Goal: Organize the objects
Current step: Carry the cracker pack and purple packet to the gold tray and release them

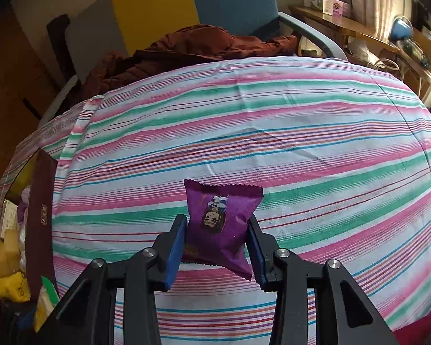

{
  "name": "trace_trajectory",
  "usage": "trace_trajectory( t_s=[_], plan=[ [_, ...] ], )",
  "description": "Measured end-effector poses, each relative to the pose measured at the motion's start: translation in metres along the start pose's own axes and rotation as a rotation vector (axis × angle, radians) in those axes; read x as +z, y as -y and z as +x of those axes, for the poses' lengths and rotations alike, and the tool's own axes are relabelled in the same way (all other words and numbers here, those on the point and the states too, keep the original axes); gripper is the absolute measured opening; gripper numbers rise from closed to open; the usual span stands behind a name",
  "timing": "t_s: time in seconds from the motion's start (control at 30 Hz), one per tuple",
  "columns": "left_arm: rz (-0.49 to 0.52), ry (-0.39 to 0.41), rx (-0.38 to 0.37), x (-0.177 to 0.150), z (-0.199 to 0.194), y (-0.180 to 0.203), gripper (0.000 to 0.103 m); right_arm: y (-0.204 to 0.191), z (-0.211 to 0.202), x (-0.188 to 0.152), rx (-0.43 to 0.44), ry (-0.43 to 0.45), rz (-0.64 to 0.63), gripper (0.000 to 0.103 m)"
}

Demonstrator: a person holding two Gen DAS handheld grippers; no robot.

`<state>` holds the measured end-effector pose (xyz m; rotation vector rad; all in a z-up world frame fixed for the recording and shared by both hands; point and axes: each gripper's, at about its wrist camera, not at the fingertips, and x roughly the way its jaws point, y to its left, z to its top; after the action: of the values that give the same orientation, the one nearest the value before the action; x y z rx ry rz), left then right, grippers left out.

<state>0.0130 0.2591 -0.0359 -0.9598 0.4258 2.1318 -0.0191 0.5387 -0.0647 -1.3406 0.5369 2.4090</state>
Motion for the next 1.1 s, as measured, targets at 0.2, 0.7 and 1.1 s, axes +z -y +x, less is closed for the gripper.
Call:
trace_trajectory(
  t_s=[0.2,0.7,1.1],
  plan=[
    [-0.049,0.025,0.029,0.002,-0.016,-0.019,0.048,-0.016,-0.005,-0.007,0.023,0.011,-0.046,0.041],
    [-0.323,0.074,0.025,-0.009,-0.057,-0.121,0.048,-0.078,-0.027,-0.026,0.161,0.012,-0.109,0.041],
    [-0.601,0.115,0.118,-0.036,-0.098,-0.243,0.048,-0.21,-0.049,-0.047,0.405,0.045,-0.32,0.041]
  ],
)
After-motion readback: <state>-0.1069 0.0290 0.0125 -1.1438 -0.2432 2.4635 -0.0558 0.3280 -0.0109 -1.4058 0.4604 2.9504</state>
